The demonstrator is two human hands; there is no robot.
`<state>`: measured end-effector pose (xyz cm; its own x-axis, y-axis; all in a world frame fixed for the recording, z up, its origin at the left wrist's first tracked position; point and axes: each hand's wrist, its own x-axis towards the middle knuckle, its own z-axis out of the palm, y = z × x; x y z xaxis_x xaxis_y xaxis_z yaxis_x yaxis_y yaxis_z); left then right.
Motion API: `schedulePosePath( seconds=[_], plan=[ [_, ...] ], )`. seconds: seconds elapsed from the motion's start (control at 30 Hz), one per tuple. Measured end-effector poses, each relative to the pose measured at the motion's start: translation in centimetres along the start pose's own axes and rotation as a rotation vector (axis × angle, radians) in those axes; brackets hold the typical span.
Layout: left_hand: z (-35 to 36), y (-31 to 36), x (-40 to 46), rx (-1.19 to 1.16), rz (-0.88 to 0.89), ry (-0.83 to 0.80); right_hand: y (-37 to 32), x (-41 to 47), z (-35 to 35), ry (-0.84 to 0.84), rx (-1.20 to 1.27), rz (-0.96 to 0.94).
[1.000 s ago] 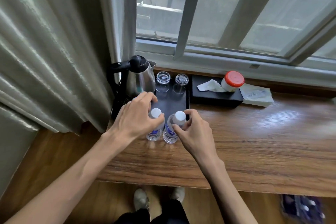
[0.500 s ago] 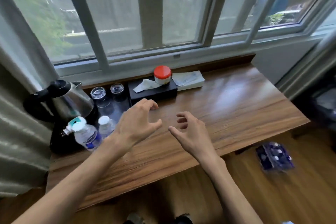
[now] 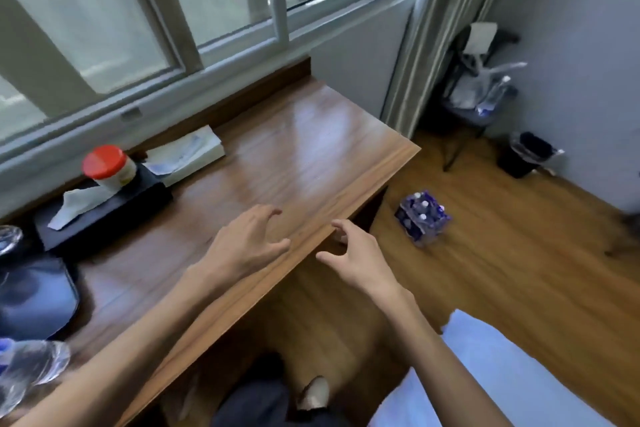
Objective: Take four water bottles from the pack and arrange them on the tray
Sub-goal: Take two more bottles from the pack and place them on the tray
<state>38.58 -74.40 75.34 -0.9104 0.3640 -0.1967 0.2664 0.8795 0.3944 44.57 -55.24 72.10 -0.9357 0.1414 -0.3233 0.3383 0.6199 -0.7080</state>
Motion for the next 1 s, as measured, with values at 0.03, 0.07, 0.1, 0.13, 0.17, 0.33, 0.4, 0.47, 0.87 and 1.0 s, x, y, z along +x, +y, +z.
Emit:
schedulePosePath(
  seconds=[0.03,0.07,0.1,0.13,0.17,0.33,0.4,0.47,0.87,1.0],
  plan=[
    [0.6,1.2,1.2,0.024,0.021,-0.02,1.0,0.5,-0.8,0.006,0.014,0.029],
    [1.1,2.4,2.5,0.046,0.043,-0.038,2.1,1.1,-1.6,0.013,0.029,0.054],
    [1.6,3.4,3.7,0.065,0.061,-0.058,3.0,1.7,-2.4,0.017,0.04,0.078],
    [2.1,4.3,4.9,0.075,0.076,-0.079,4.0,2.4,-3.2,0.024,0.049,0.099],
    [2.6,5.3,6.3,0.077,0.091,-0.104,5.0,3.1,-4.1,0.03,0.054,0.123],
    [5.6,11.0,13.8,0.033,0.162,-0.192,9.5,7.5,-8.8,0.049,0.072,0.213],
    [6.8,13.4,17.1,0.024,0.187,-0.215,11.4,9.5,-11.0,0.049,0.087,0.233],
    [7.8,15.7,20.5,0.018,0.208,-0.245,13.2,11.7,-13.2,0.043,0.11,0.254],
    [12.9,28.7,37.7,0.092,0.259,-0.445,24.5,23.2,-25.6,0.069,0.168,0.373],
    [16.0,32.3,43.0,0.096,0.219,-0.487,29.0,27.5,-29.7,0.019,0.155,0.399]
  ],
)
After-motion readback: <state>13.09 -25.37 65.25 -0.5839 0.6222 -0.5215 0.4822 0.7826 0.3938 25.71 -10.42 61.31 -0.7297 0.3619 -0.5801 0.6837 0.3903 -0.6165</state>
